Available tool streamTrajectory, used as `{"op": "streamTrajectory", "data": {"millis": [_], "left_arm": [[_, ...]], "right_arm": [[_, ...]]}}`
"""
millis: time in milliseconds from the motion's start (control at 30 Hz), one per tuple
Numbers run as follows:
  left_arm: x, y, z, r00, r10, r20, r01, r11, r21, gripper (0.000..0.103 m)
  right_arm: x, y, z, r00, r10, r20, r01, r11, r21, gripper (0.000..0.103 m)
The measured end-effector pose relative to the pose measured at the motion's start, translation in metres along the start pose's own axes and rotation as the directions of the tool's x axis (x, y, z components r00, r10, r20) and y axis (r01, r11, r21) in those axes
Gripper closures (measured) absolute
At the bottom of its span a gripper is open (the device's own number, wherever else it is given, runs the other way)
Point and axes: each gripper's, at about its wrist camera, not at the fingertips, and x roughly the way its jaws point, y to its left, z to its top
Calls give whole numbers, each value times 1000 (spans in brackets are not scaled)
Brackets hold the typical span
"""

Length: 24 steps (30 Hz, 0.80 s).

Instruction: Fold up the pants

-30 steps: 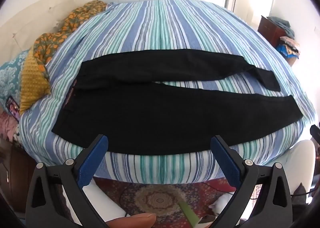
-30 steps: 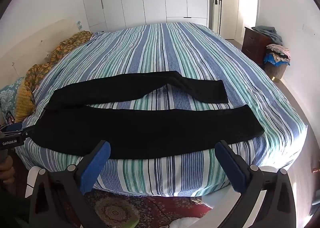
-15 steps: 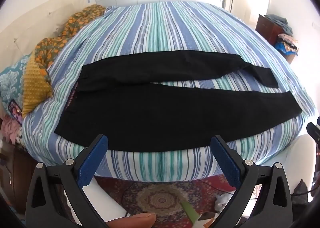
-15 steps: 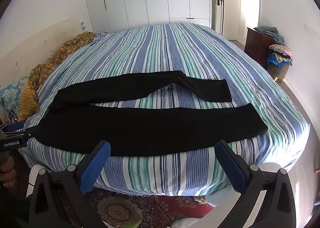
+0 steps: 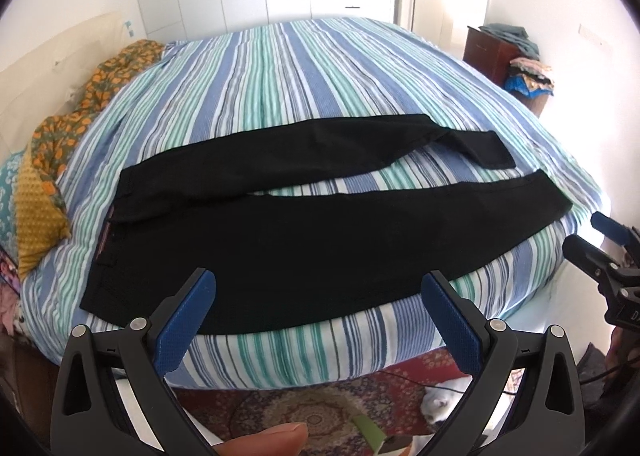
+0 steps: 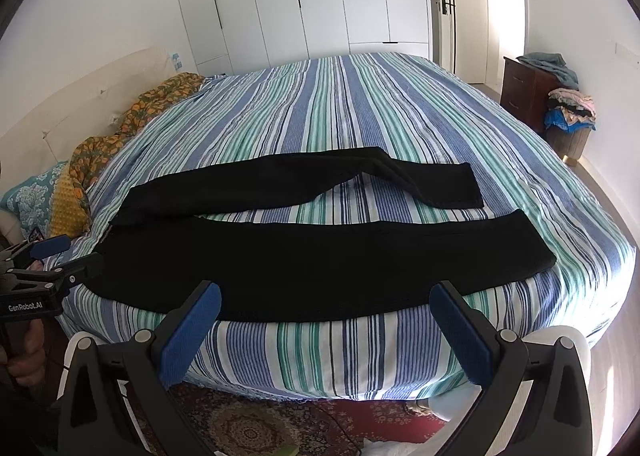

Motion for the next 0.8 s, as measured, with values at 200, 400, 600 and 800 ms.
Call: {"op": "streamTrajectory", "data": {"millis": [200,400,600,800], "left_arm": [[14,-8,3,998,30,-50,-29,999,20,0],[18,-12,11,997,1,-76,-2,1000,-17,0],[17,-9,22,996,2,-84,-8,997,-76,0],[11,-13,24,997,7,-71,-13,996,-87,0]], "right_arm": [[8,10,-6,1000,9,-8,-10,998,-70,0],[14,5,-8,999,42,-17,-42,997,-59,0],[12,2,-11,999,47,-9,-47,997,-61,0],[15,-12,-16,999,43,-18,-44,999,-23,0]]}}
